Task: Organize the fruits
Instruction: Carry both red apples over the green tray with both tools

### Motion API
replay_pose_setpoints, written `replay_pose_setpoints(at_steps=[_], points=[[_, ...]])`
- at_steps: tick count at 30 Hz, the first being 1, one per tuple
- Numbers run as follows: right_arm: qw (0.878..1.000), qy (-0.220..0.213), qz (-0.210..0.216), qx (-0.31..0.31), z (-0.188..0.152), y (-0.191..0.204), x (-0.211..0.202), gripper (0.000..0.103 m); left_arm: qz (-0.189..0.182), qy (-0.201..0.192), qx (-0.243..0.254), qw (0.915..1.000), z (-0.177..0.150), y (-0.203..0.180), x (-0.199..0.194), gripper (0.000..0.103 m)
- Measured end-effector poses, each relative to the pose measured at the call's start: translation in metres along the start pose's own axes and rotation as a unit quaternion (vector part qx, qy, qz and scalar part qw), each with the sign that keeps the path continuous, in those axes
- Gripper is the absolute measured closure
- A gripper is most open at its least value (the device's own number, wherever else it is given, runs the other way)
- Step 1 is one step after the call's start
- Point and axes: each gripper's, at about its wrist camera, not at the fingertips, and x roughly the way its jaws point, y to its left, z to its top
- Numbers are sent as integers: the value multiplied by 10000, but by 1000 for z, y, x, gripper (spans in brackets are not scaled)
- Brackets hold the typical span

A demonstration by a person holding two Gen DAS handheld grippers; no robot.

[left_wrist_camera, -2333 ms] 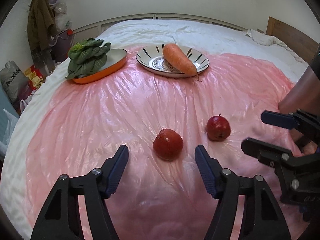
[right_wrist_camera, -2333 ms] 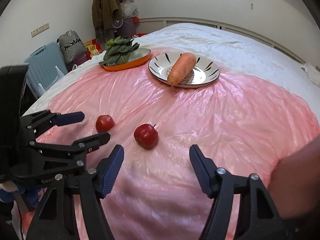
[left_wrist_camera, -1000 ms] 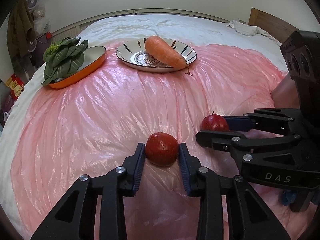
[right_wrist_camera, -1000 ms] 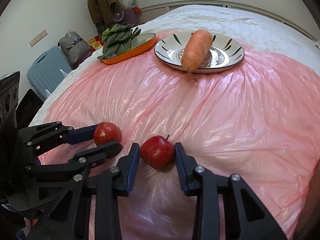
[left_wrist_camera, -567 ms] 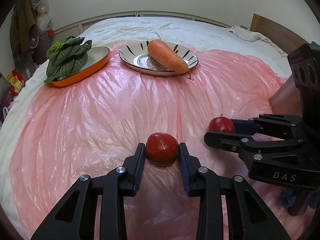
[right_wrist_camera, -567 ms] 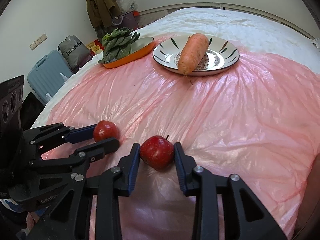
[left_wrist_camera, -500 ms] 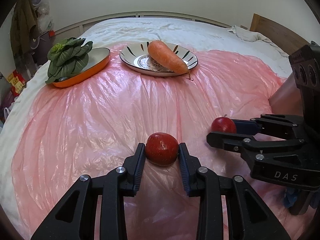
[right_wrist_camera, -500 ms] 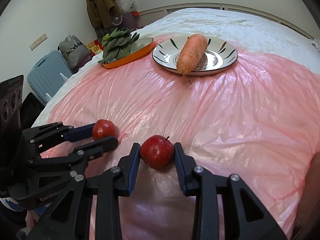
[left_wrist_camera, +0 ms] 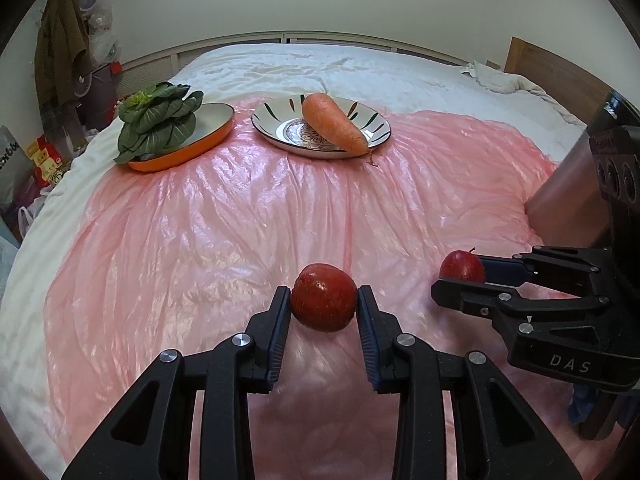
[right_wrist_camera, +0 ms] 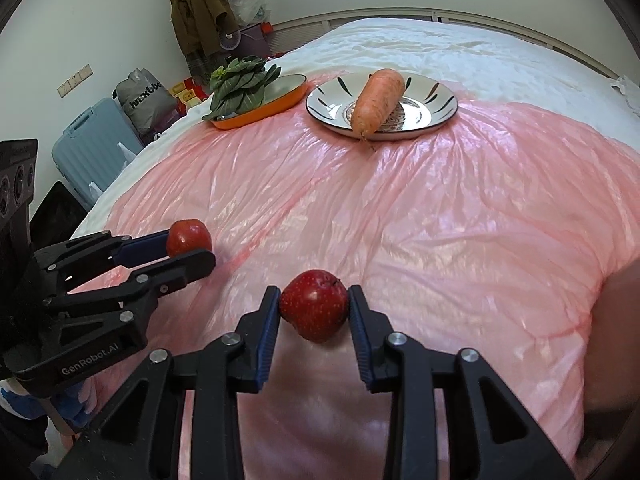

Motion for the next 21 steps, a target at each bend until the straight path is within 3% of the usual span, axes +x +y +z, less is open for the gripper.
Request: replay_pose_setpoints(at_steps=[21], points=[[9994, -32, -308, -147, -62, 17, -70, 48, 139, -110, 48, 9998, -34, -44, -60, 74]])
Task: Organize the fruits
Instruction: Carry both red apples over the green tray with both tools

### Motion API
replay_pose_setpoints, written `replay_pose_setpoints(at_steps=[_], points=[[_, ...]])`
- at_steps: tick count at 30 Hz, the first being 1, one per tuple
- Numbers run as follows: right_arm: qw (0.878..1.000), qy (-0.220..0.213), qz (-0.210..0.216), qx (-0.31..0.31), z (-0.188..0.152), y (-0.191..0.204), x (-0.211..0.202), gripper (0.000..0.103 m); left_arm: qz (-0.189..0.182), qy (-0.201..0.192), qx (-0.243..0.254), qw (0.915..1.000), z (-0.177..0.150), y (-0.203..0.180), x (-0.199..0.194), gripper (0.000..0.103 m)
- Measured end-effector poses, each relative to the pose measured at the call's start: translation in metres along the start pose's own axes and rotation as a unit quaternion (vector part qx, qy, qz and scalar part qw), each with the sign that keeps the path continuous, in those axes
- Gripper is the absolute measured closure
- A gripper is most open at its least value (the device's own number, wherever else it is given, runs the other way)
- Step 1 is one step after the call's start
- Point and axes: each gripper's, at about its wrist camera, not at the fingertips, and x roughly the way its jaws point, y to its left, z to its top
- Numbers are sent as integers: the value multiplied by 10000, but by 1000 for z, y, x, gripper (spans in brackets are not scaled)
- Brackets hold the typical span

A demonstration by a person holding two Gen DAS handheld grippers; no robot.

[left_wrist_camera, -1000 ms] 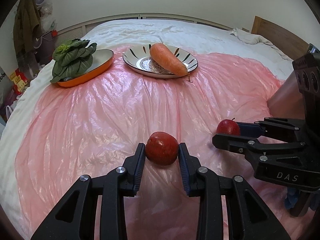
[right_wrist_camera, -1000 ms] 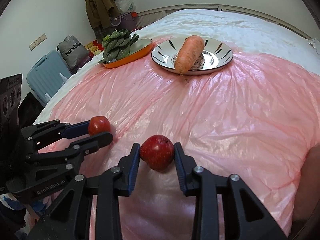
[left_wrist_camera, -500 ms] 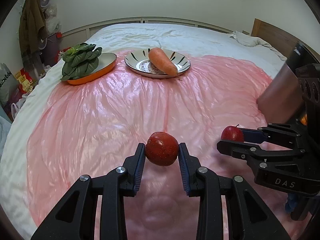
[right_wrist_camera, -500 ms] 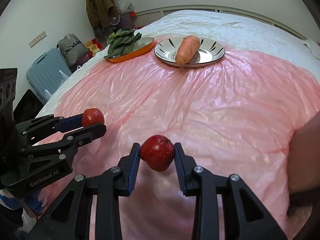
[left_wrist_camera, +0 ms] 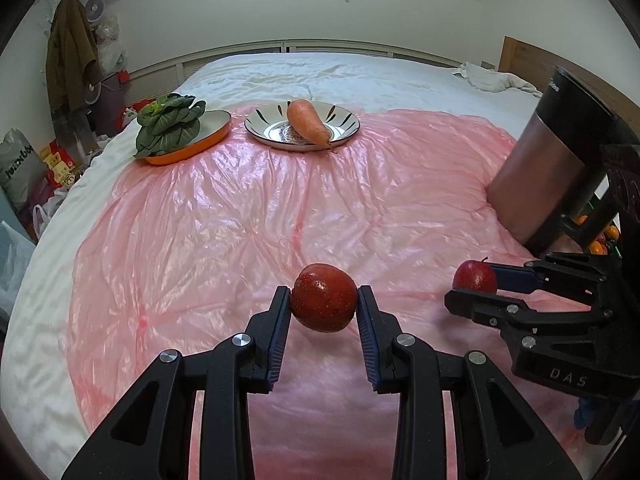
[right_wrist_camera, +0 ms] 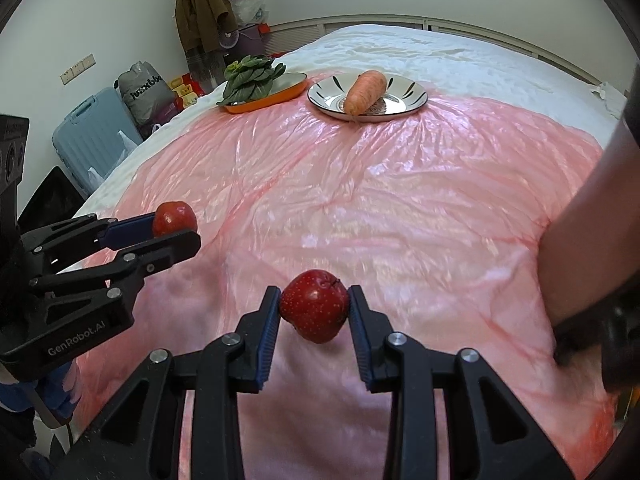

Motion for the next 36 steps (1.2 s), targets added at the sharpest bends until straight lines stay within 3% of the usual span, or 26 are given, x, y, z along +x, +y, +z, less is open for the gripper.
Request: replay_pose_setpoints(at_steps=[22, 36], points=[[9988, -163, -455, 77, -67, -30, -77, 48, -279, 23, 225, 9994, -31, -93, -38, 75], [9960, -341, -739, 374, -103, -82, -128, 48, -510, 89, 684, 9963, -34, -172, -49, 74]])
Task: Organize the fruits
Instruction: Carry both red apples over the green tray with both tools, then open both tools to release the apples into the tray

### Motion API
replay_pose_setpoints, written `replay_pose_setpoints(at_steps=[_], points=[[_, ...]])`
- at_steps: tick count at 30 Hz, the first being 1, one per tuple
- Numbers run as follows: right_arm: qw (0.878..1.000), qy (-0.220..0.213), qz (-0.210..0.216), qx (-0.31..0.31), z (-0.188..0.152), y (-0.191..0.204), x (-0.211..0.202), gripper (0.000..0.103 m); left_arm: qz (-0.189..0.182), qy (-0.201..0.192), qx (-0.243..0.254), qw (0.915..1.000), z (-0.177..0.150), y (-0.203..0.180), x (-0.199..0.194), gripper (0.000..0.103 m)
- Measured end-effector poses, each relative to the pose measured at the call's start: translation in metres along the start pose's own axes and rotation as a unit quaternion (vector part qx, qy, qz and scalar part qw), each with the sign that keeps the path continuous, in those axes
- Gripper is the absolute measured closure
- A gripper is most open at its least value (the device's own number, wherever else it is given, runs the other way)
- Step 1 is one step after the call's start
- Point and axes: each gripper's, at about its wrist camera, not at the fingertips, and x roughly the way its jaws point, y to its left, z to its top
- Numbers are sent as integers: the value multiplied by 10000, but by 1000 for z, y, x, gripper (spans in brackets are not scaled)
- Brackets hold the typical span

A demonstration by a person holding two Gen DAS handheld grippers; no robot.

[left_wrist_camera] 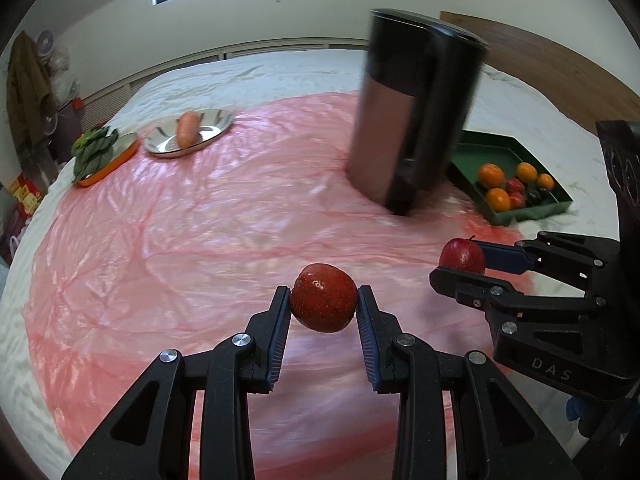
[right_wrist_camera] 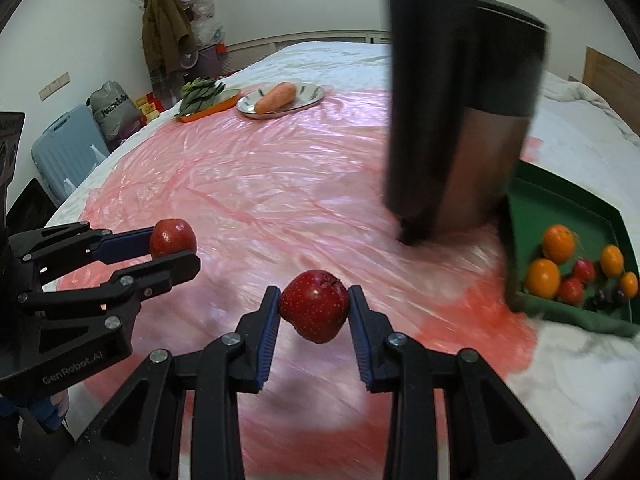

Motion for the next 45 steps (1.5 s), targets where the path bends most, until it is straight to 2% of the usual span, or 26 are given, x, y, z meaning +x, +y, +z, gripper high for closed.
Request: replay_pose_setpoints(at_steps=[7, 14, 21, 26, 33, 38, 45], points=[[9995, -125, -192, 227, -12, -43, -23, 48, -192, 31, 286, 9994, 9, -48, 0, 74], [9973, -177, -473, 527, -31, -96, -41, 48, -540, 79, 515, 9972, 19, -100, 6, 74], [9903, -329, -949, 958, -40, -170, -62, 48, -992, 98, 783, 9919, 39, -154, 22, 74], [9828, -462, -1235, 1292, -39, -221, -72, 48, -1170, 44, 877, 9892, 65, -185, 40, 74], [9758, -566, -1413, 1571, -21, -273, -59, 48, -1180, 44, 793, 9898, 107, -209, 79, 74], [9746, -503, -1440, 1641, -10, -295, -37, 48, -950, 132, 733, 9927, 127, -217, 117, 74], [9721, -320, -1492, 1780, -9, -317, -5, 48, -711, 353, 848, 9932, 130, -227, 156, 74]])
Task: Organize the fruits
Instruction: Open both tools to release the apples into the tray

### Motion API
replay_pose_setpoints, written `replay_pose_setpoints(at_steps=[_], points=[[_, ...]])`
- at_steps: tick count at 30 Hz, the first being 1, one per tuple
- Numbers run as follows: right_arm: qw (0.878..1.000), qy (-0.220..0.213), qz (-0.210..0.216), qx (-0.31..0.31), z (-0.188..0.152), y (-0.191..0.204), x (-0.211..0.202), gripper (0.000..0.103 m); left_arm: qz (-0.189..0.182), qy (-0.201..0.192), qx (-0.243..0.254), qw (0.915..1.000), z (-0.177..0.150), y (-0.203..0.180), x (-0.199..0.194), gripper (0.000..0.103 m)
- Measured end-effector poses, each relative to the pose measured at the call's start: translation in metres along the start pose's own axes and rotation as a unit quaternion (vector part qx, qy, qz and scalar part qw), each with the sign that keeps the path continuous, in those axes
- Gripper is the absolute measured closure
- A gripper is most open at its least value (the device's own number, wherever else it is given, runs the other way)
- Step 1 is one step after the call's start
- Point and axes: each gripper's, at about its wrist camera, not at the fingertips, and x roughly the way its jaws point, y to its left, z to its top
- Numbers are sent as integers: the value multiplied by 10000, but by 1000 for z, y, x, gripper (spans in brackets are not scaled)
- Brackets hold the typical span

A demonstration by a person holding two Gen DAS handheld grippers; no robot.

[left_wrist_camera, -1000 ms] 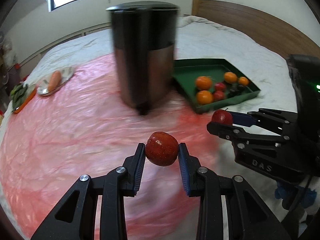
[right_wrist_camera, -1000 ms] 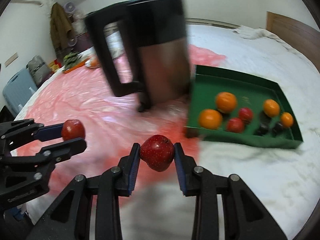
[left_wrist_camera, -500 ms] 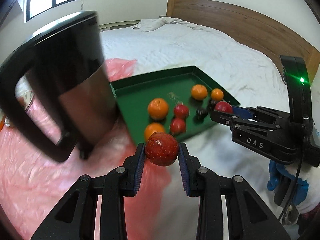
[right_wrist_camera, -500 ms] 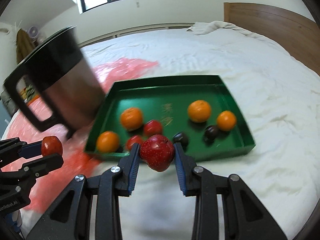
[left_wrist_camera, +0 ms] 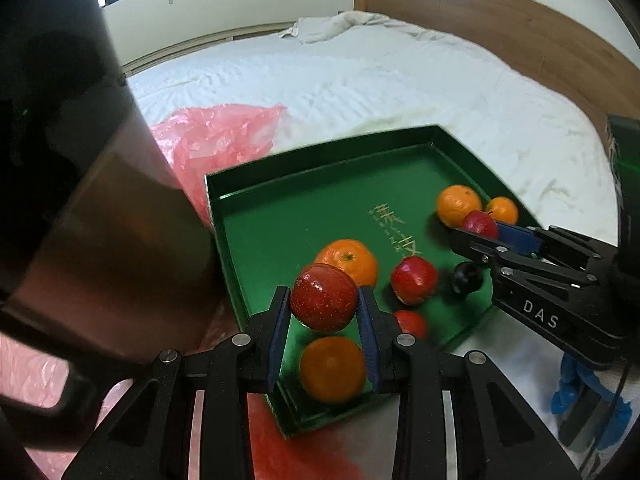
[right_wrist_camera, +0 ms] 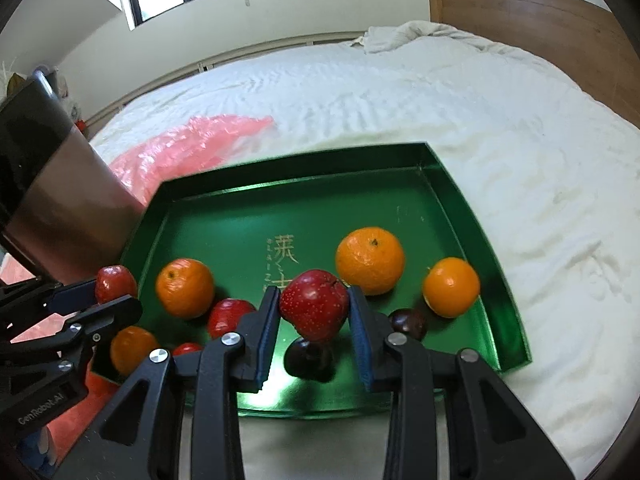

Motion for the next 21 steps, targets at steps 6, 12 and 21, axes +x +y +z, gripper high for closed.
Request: replay_pose_setpoints(at_steps=[6, 12, 21], points=[[9999, 128, -19, 19, -5, 0, 19, 48, -24, 252, -68, 9997, -7, 2, 23, 74], [9999, 146, -69, 41, -8, -2, 22, 48, -2, 274, -99, 9996, -6, 3, 31, 74], [9999, 50, -152, 1, -8, -1, 17, 27, 301, 77, 68, 9995, -4, -6, 26, 58]])
